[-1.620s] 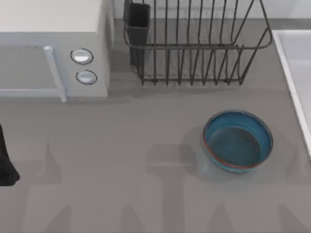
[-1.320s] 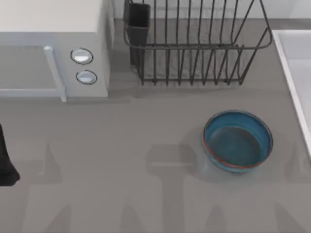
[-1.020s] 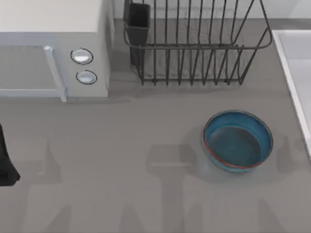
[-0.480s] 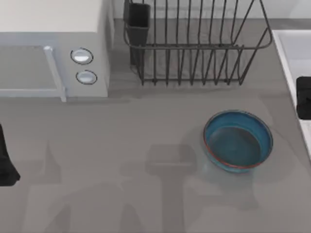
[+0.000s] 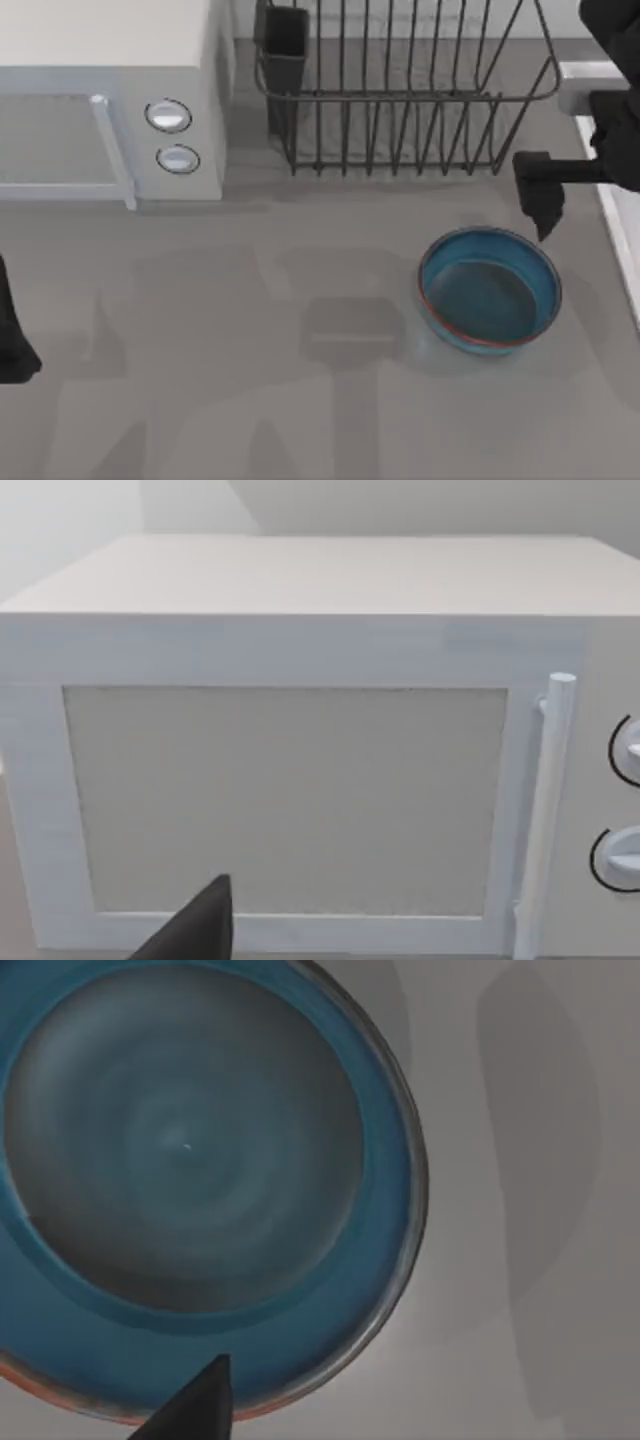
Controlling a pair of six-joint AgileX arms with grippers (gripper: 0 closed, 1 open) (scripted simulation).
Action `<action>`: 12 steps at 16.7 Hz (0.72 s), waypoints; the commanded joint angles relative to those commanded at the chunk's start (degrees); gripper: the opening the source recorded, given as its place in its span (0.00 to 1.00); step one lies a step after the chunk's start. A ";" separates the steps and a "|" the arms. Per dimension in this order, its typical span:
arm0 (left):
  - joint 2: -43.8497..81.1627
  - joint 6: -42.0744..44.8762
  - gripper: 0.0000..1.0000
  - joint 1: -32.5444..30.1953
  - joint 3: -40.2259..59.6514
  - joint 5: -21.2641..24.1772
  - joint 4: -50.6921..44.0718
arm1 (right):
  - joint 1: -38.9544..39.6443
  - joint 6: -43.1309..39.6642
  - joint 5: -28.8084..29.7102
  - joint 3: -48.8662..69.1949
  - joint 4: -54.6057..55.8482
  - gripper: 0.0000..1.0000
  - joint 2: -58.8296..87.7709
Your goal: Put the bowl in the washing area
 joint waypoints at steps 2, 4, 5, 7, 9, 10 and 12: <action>0.00 0.00 1.00 0.00 0.00 0.00 0.00 | 0.54 0.53 -0.02 2.83 -2.00 1.00 3.06; 0.00 0.00 1.00 0.00 0.00 0.00 0.00 | 0.69 0.68 -0.03 3.62 -2.56 1.00 3.97; 0.00 0.00 1.00 0.00 0.00 0.00 0.00 | 0.69 0.68 -0.03 3.62 -2.56 1.00 3.97; 0.00 0.00 1.00 0.00 0.00 0.00 0.00 | 0.69 0.68 -0.03 3.62 -2.56 1.00 3.97; 0.00 0.00 1.00 0.00 0.00 0.00 0.00 | 0.41 0.61 -0.03 3.28 -2.26 1.00 3.89; 0.00 0.00 1.00 0.00 0.00 0.00 0.00 | 0.48 0.57 -0.03 2.60 -1.52 1.00 4.15; 0.00 0.00 1.00 0.00 0.00 0.00 0.00 | 0.57 0.57 -0.02 0.05 1.79 1.00 5.04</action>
